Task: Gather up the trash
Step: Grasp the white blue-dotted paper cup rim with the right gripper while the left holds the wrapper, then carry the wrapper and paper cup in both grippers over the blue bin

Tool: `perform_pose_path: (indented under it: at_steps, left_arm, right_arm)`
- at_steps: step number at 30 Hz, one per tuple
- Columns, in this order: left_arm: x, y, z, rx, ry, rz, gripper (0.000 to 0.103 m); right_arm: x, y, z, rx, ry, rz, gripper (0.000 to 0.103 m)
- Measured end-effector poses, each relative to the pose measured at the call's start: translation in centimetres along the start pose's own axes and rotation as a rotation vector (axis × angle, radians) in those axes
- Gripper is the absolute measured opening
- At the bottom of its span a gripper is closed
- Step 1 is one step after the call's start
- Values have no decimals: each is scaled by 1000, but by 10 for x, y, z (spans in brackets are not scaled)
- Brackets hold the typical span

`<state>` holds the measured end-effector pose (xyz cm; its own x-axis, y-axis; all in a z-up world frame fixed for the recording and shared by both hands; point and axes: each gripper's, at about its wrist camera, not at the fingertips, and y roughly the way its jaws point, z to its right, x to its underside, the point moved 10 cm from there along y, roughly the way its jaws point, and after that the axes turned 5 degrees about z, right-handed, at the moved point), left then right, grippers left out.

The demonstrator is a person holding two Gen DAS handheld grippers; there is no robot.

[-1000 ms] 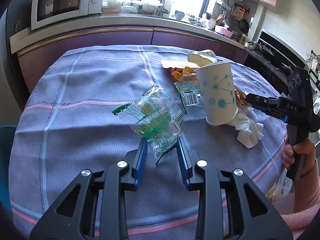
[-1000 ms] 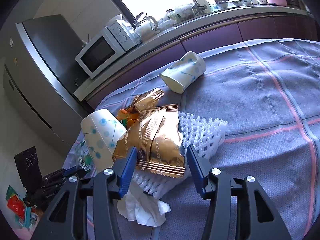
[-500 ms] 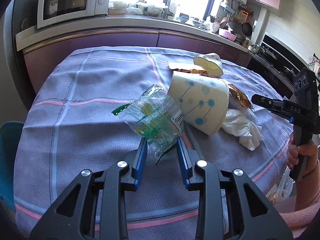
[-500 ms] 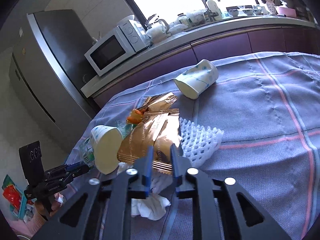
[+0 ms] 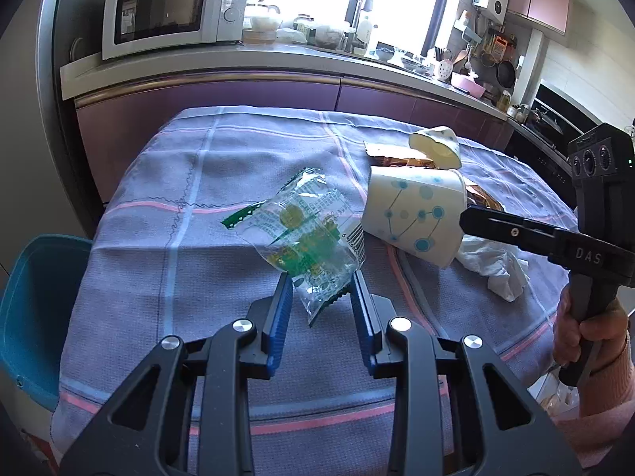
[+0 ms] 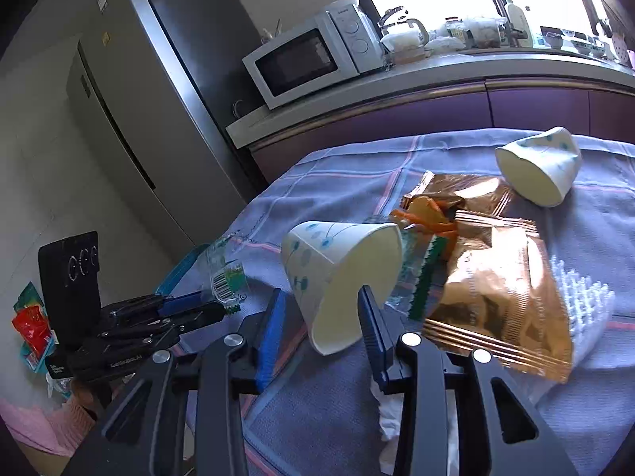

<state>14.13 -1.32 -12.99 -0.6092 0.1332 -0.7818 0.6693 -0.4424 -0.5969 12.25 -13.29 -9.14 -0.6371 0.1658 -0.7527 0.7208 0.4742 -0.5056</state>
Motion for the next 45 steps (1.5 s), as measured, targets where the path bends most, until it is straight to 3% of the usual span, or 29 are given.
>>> perform_pose_path:
  at_steps: [3,6,15,28,35,45]
  left_arm:
    - [1,-10,-12,-20,-9,10,30]
    - [2,-19,-26,-37,-22,19,30]
    - [3,-59,-83,-132,-71,63,30]
    - [13,-109,-196,-341,-170,81,30]
    - [29,-108,-235,-399,-206,43,30]
    - [49,-92,-263,-420,-245,-16,30]
  right_arm:
    - [0,8,-2,-15,19,-11,8]
    - [-5,6,-7,-19,13,2,3]
    - [-29,8,-62,-101,-98,34,2]
    - [-39,67,-181,-315,-264,-36,2]
    - [-29,98,-229,-388,-318,-110,2]
    - [-8,144,-263,-403,-353,-214,2]
